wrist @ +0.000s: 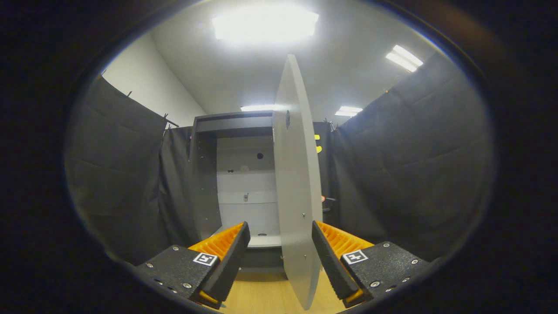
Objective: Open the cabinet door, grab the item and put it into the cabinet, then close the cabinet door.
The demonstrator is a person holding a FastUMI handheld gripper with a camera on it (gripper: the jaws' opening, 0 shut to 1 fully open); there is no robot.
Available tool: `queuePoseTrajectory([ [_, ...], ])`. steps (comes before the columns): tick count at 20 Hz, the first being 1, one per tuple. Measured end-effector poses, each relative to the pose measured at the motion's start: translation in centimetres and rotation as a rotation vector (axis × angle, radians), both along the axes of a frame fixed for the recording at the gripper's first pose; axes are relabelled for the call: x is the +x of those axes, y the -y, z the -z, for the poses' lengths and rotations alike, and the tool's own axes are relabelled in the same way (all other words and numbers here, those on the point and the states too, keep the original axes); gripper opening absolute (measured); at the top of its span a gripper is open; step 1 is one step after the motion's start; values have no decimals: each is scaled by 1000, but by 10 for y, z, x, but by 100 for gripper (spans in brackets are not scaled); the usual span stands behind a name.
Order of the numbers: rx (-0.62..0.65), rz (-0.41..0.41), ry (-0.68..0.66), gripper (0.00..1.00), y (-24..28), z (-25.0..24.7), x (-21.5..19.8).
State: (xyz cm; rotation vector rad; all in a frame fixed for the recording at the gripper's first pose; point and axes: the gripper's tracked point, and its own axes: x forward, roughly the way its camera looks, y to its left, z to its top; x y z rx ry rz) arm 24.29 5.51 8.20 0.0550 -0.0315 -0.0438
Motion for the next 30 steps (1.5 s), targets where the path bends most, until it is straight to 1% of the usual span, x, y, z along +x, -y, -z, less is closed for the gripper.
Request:
queuePoseTrajectory([
  [2,24,-19,-17,93,-11,5,-2],
  [6,47,-60,-62,93,-29,21,-7],
  [10,58,-108,-90,93,-53,36,-3],
  [14,27,-161,-88,93,-65,46,-5],
  [18,-29,-228,-107,93,-83,59,-16],
  [21,-41,-257,-124,93,-93,72,-19],
  [24,-7,-260,-167,93,-100,90,-23],
  [30,34,-216,-319,93,-104,134,-37],
])
